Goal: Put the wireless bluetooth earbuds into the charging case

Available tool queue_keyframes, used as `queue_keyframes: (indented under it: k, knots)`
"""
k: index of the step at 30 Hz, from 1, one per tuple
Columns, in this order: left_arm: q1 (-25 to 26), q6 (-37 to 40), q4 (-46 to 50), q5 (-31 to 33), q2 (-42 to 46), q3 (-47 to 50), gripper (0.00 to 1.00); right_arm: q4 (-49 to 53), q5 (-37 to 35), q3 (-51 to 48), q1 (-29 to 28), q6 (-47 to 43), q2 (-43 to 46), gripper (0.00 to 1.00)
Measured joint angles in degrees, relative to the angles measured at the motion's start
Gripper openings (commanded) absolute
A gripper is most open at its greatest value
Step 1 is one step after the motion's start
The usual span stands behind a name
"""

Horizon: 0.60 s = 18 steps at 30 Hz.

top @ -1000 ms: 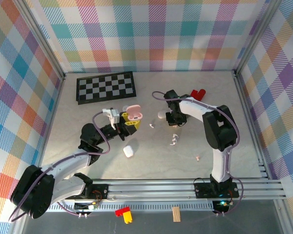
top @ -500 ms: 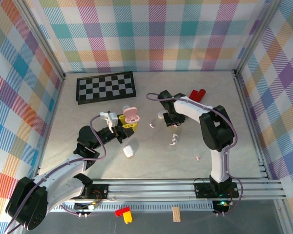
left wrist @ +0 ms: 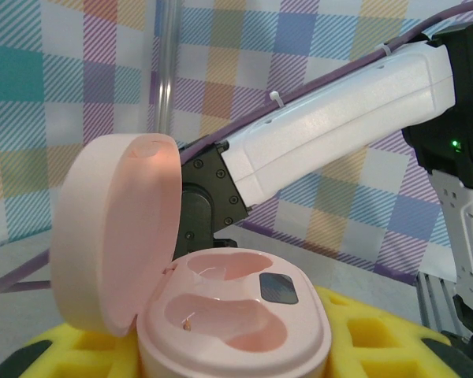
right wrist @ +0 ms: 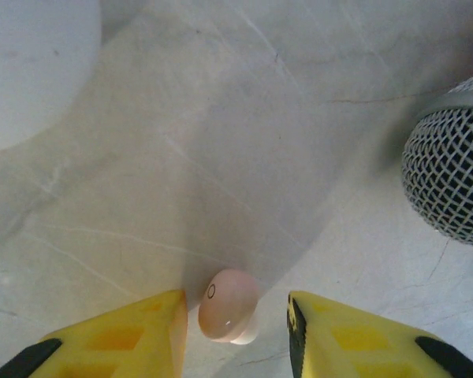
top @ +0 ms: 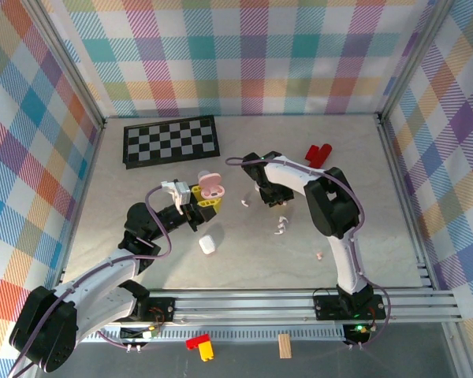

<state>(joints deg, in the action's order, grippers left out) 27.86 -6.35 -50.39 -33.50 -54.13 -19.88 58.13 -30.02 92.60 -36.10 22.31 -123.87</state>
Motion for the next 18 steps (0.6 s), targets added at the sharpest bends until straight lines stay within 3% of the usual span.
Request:
queue_keyframes:
  k: [18]
  knots:
    - [0.0, -0.02, 0.96, -0.07, 0.0, 0.0, 0.27, 1.36, -2.25, 1.16, -0.04, -0.33, -1.68, 0.22]
